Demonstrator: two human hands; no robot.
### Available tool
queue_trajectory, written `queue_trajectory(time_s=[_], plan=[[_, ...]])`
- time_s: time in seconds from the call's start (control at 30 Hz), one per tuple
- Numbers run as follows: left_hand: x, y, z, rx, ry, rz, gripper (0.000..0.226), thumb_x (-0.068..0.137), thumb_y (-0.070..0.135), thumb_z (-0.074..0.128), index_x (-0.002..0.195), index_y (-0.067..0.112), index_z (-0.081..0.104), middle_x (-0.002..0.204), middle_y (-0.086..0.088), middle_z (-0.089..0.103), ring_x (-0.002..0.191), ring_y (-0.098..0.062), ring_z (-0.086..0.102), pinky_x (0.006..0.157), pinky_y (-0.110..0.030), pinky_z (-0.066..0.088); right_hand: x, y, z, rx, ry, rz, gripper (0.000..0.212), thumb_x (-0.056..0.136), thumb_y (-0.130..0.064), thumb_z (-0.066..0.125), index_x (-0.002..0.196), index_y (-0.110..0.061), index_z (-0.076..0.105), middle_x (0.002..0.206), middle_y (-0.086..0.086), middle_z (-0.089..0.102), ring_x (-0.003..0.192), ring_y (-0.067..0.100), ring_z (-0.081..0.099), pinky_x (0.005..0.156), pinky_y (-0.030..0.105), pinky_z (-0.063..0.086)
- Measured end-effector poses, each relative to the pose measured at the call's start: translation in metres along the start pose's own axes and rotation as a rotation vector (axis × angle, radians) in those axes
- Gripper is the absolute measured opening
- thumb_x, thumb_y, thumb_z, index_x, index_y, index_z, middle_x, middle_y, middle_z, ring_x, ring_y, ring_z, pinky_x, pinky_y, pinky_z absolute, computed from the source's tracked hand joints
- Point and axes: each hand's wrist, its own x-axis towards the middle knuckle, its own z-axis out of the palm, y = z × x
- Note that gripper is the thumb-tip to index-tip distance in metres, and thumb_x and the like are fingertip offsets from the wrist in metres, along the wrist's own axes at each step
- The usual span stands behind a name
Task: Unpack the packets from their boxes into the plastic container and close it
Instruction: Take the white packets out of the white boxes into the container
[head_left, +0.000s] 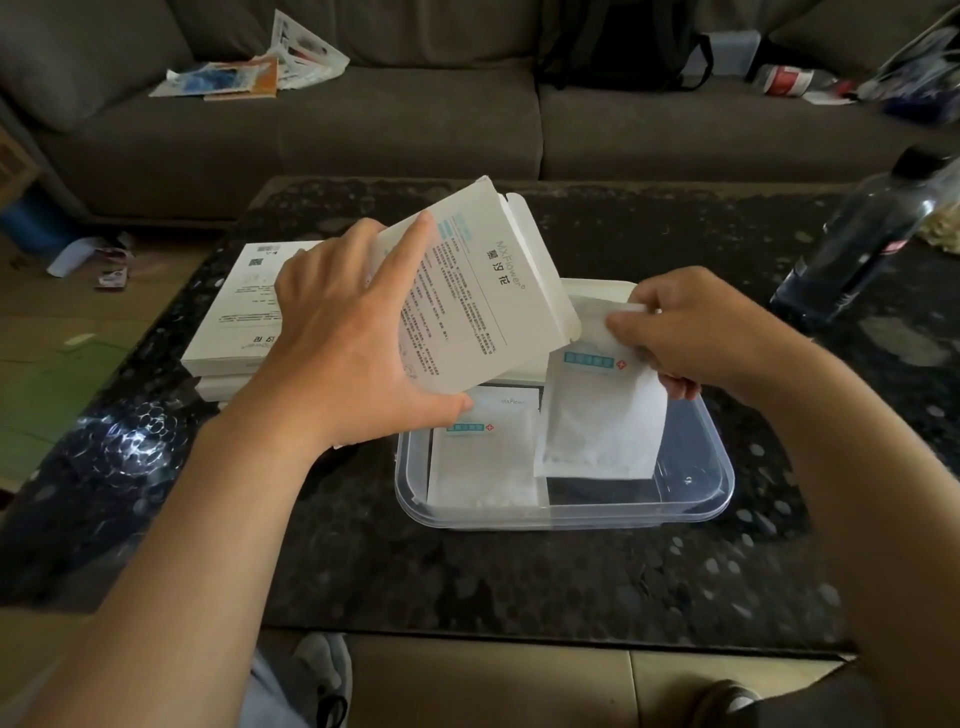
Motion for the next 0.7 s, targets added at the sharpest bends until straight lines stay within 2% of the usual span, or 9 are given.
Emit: queue_trajectory(time_s=[0.1, 0.2, 0.27, 0.33, 0.4, 0.5, 0.6, 0.67, 0.7], plan=[[0.000, 0.002, 0.001, 0.012, -0.012, 0.006, 0.131, 0.048, 0.076, 0.068, 0.156, 0.029, 0.010, 0.149, -0.004, 0.026, 0.137, -0.028, 0.025, 0.114, -0.051, 0.019, 0.000, 0.001, 0.005, -0.081, -0.119, 0.039, 0.031, 0.103, -0.034, 0.055, 0.088, -0.009, 0.066, 0.073, 0.019, 0.070, 0.048, 0.020, 0.059, 0.048, 0.025, 0.051], [0.000, 0.003, 0.001, 0.012, -0.016, 0.008, 0.131, 0.048, 0.077, 0.068, 0.156, 0.029, 0.011, 0.149, -0.005, 0.026, 0.137, -0.028, 0.025, 0.114, -0.051, 0.019, 0.002, -0.001, 0.024, -0.252, -0.167, 0.088, 0.025, 0.100, -0.037, 0.059, 0.105, -0.012, 0.058, 0.074, 0.009, 0.068, 0.051, 0.017, 0.066, 0.047, 0.026, 0.055], [0.000, 0.002, 0.001, 0.007, -0.013, 0.003, 0.131, 0.048, 0.076, 0.068, 0.156, 0.029, 0.011, 0.149, -0.005, 0.027, 0.138, -0.028, 0.025, 0.114, -0.052, 0.019, -0.002, -0.004, 0.035, -0.436, -0.119, 0.083, 0.032, 0.097, -0.040, 0.064, 0.116, -0.018, 0.050, 0.078, 0.003, 0.065, 0.057, 0.017, 0.067, 0.053, 0.032, 0.059], [0.000, 0.000, -0.001, 0.001, -0.010, 0.001, 0.131, 0.047, 0.076, 0.068, 0.156, 0.029, 0.011, 0.149, -0.005, 0.028, 0.138, -0.029, 0.026, 0.115, -0.054, 0.019, -0.008, -0.007, 0.044, -0.683, -0.001, 0.010, 0.039, 0.094, -0.037, 0.067, 0.121, -0.017, 0.048, 0.080, -0.001, 0.055, 0.066, 0.017, 0.062, 0.057, 0.033, 0.051], [0.001, -0.001, -0.002, -0.005, -0.007, -0.002, 0.131, 0.047, 0.076, 0.069, 0.155, 0.029, 0.012, 0.148, -0.005, 0.029, 0.138, -0.030, 0.026, 0.114, -0.054, 0.020, -0.014, -0.010, 0.054, -0.797, 0.082, -0.047, 0.044, 0.092, -0.029, 0.069, 0.128, -0.018, 0.046, 0.078, 0.000, 0.048, 0.069, 0.019, 0.056, 0.058, 0.033, 0.044], [0.001, -0.002, -0.003, -0.007, -0.003, -0.005, 0.131, 0.047, 0.076, 0.069, 0.155, 0.029, 0.012, 0.147, -0.005, 0.030, 0.137, -0.030, 0.027, 0.114, -0.054, 0.021, -0.017, -0.013, 0.071, -0.824, 0.067, -0.079, 0.054, 0.090, -0.021, 0.072, 0.135, -0.019, 0.042, 0.077, 0.000, 0.049, 0.067, 0.017, 0.055, 0.058, 0.031, 0.043], [0.000, -0.002, -0.004, -0.010, -0.004, -0.003, 0.130, 0.048, 0.076, 0.068, 0.155, 0.030, 0.012, 0.147, -0.005, 0.030, 0.137, -0.030, 0.027, 0.114, -0.054, 0.022, -0.019, -0.011, 0.081, -0.832, 0.034, -0.101, 0.061, 0.090, -0.022, 0.073, 0.139, -0.020, 0.037, 0.083, 0.000, 0.054, 0.066, 0.015, 0.054, 0.058, 0.029, 0.044], [0.001, -0.003, -0.004, -0.014, -0.002, -0.005, 0.130, 0.048, 0.077, 0.068, 0.155, 0.030, 0.012, 0.148, -0.005, 0.029, 0.138, -0.030, 0.027, 0.114, -0.055, 0.022, -0.020, -0.009, 0.084, -0.821, -0.003, -0.158, 0.060, 0.091, -0.025, 0.071, 0.141, -0.023, 0.037, 0.097, 0.002, 0.058, 0.078, 0.018, 0.061, 0.064, 0.030, 0.052], [0.001, -0.004, -0.004, -0.016, 0.001, -0.007, 0.130, 0.048, 0.077, 0.068, 0.155, 0.030, 0.012, 0.148, -0.005, 0.029, 0.138, -0.030, 0.027, 0.115, -0.055, 0.022, -0.019, -0.006, 0.087, -0.802, -0.045, -0.209, 0.060, 0.092, -0.030, 0.070, 0.144, -0.026, 0.038, 0.110, 0.004, 0.058, 0.092, 0.021, 0.063, 0.073, 0.034, 0.056]])
